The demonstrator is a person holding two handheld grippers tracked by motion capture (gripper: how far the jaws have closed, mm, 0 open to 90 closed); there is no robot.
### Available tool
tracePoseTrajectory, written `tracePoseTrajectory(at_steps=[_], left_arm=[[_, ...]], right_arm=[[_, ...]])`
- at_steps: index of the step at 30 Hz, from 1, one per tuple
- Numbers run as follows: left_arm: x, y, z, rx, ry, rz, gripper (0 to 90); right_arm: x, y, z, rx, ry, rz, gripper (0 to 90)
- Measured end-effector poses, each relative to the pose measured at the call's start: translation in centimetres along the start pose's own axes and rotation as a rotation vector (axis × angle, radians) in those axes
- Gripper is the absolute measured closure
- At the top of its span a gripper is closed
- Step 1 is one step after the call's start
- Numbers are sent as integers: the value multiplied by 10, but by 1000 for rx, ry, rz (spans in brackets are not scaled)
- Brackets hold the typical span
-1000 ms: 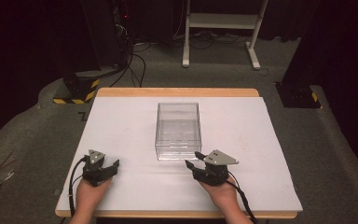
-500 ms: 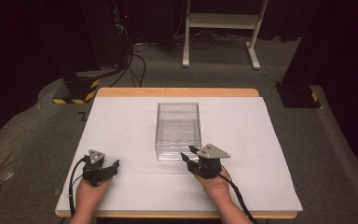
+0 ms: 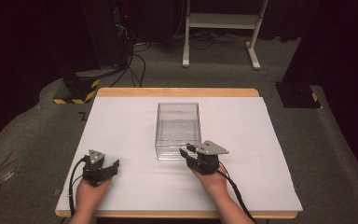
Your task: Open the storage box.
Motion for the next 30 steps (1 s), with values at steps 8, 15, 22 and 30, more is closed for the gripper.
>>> tracePoseTrajectory(at_steps=[8, 15, 22, 30], left_arm=[[0, 0, 0, 0, 0, 0, 350], [0, 0, 0, -2, 0, 0, 350], [0, 0, 0, -1, -2, 0, 350], [0, 0, 0, 1, -2, 2, 350]], right_arm=[[2, 3, 1, 11, 0, 15, 668], [4, 5, 0, 13, 1, 26, 689], [5, 7, 1, 16, -6, 43, 705], [7, 3, 0, 15, -19, 56, 765]])
Point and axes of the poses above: each handheld gripper's, and its own axes: y roughly forward along the jaws, z roughly out of its top, x roughly to its right, the point moved 7 cm from there along y, roughly forward along the jaws, and after that the axes turned 10 degrees about y, right-handed, at the moved point
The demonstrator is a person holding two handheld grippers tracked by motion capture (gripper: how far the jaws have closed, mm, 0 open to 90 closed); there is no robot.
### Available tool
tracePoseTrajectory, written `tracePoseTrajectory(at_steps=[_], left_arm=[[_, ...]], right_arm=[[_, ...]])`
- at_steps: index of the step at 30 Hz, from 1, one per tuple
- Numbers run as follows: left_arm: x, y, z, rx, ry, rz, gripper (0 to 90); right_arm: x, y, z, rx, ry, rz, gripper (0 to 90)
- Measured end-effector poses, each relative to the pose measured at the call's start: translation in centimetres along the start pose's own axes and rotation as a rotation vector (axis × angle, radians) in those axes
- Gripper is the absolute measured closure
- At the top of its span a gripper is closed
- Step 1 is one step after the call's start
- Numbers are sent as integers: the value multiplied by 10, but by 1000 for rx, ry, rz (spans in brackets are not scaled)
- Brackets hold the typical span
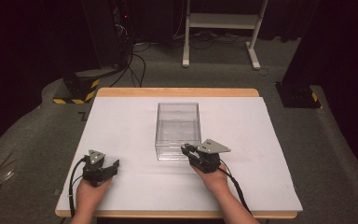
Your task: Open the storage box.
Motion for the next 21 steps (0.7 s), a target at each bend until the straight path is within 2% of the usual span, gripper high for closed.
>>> tracePoseTrajectory(at_steps=[8, 21], left_arm=[[0, 0, 0, 0, -1, 0, 349], [0, 0, 0, -2, 1, -1, 349]], right_arm=[[0, -4, -1, -1, -5, 15, 787], [-9, -13, -7, -2, -5, 58, 793]])
Point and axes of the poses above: each handheld gripper's, and its own axes: y roughly forward along the jaws, z roughly out of its top, x roughly to its right, the point moved 7 cm from there along y, roughly forward along the jaws, and after that the axes turned 10 degrees about y, right-handed, at the moved point
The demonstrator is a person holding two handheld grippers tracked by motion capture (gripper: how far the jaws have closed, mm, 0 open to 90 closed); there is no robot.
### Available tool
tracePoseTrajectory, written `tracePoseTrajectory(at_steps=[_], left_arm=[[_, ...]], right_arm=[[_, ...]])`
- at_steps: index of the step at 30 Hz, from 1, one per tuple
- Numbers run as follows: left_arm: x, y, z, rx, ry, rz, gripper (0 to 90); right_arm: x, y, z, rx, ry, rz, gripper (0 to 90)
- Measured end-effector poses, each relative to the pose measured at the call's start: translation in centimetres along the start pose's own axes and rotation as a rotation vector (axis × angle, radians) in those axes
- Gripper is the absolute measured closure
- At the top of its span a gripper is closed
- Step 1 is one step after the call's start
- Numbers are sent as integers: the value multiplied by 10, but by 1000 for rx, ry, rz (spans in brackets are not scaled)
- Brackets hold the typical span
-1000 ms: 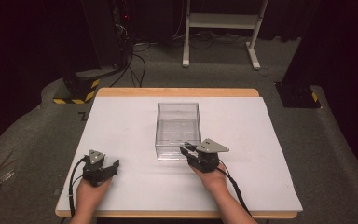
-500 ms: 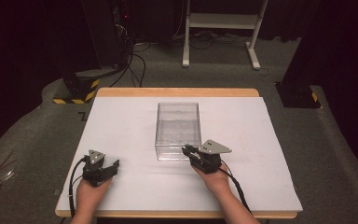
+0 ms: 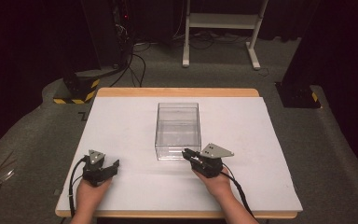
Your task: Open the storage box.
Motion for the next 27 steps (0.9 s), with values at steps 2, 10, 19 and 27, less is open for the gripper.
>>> tracePoseTrajectory(at_steps=[2, 10, 19, 27], left_arm=[[0, 0, 0, -1, 0, 0, 350], [0, 0, 0, 0, 1, 0, 349], [0, 0, 0, 0, 0, 0, 349], [0, 0, 0, 2, -2, 0, 349]], right_arm=[[-3, -2, -2, -2, 4, 9, 793], [-9, -10, -7, -8, 7, 26, 793], [-20, -20, -13, -17, -10, 40, 793], [-32, -26, -18, -21, -27, 69, 801]])
Point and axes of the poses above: each handheld gripper's, and its own axes: y roughly forward along the jaws, z roughly out of its top, x roughly to its right, the point moved 7 cm from there along y, roughly forward along the jaws, and after that the axes turned 10 degrees about y, right-handed, at the moved point
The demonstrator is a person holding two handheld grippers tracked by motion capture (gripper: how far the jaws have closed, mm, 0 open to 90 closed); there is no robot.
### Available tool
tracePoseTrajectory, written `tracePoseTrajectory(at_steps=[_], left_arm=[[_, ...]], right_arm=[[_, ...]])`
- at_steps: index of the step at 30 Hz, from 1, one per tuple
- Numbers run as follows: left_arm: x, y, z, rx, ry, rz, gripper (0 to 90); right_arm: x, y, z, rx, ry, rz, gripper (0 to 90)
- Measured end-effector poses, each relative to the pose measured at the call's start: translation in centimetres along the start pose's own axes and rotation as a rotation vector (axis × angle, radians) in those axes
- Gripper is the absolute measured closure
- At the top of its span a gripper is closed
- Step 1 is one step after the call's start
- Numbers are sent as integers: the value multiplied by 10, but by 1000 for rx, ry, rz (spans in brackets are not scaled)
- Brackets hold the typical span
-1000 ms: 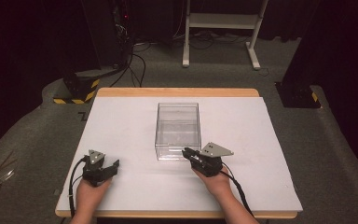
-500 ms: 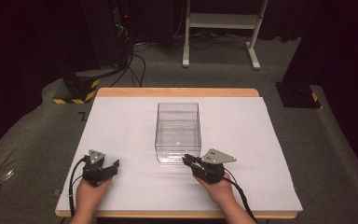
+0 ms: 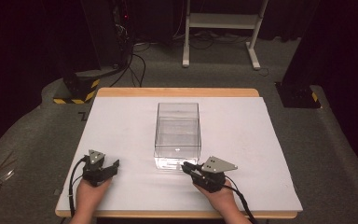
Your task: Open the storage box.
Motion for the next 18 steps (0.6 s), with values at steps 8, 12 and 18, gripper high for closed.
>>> tracePoseTrajectory(at_steps=[8, 12, 18], left_arm=[[0, 0, 0, -3, 3, -1, 350], [0, 0, 0, -2, 2, 0, 350], [1, 0, 0, -2, -1, 0, 350]], right_arm=[[-8, -8, -5, -6, 5, 21, 802], [-12, -11, -7, -10, 2, 33, 801], [-18, -15, -11, -16, 2, 45, 801]])
Point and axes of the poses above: each handheld gripper's, and its own axes: y roughly forward along the jaws, z roughly out of its top, x roughly to its right, the point moved 7 cm from there along y, roughly forward along the jaws, and after that the axes turned 10 degrees about y, right-handed, at the moved point
